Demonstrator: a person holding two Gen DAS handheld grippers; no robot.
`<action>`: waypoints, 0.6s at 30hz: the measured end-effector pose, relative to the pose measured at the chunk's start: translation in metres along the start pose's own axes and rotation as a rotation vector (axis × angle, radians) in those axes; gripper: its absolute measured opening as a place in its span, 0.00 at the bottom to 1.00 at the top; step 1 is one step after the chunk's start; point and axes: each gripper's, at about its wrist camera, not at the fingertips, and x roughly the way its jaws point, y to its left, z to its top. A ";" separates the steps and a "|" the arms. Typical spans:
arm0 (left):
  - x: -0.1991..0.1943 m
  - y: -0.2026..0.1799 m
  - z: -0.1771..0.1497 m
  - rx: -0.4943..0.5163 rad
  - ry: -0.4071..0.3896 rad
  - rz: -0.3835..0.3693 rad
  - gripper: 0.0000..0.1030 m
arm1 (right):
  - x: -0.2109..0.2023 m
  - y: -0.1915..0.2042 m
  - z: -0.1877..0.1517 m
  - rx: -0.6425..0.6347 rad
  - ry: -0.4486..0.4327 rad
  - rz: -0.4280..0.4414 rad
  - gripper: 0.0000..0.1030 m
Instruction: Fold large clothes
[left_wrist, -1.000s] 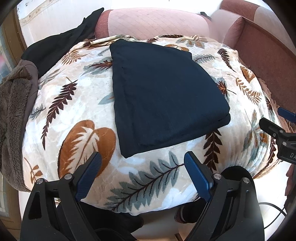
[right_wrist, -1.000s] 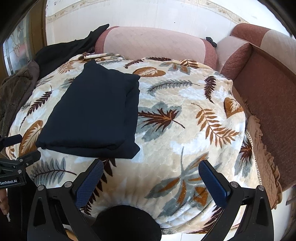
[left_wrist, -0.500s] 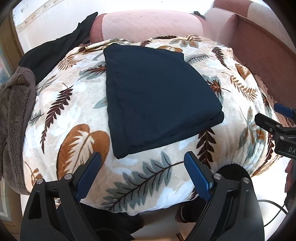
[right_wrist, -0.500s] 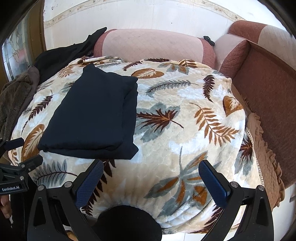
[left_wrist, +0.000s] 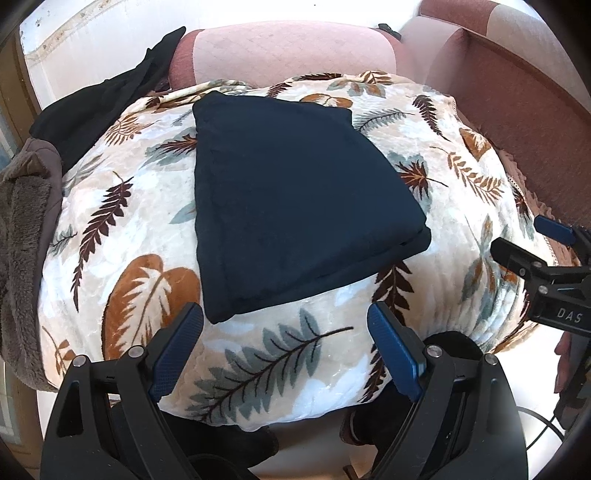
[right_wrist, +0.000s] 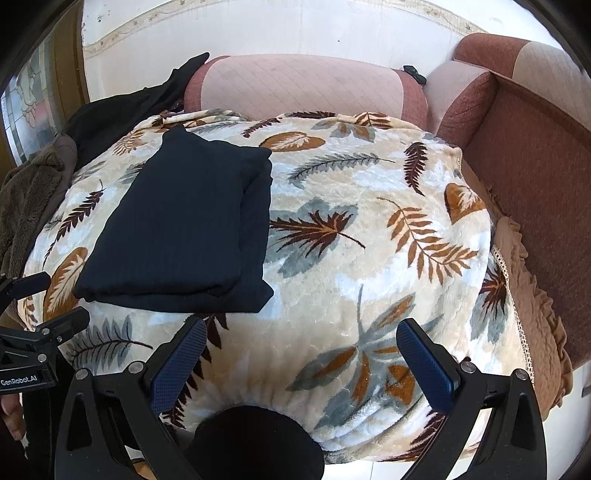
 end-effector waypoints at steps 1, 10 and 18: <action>0.000 0.000 0.000 0.000 0.000 -0.004 0.89 | 0.000 0.000 0.000 0.004 0.000 0.000 1.00; 0.002 -0.006 0.004 -0.014 0.019 -0.049 0.89 | 0.003 -0.002 -0.002 0.014 0.010 0.001 1.00; -0.002 -0.015 0.008 -0.012 0.009 -0.088 0.89 | 0.005 -0.005 -0.003 0.034 0.023 0.001 1.00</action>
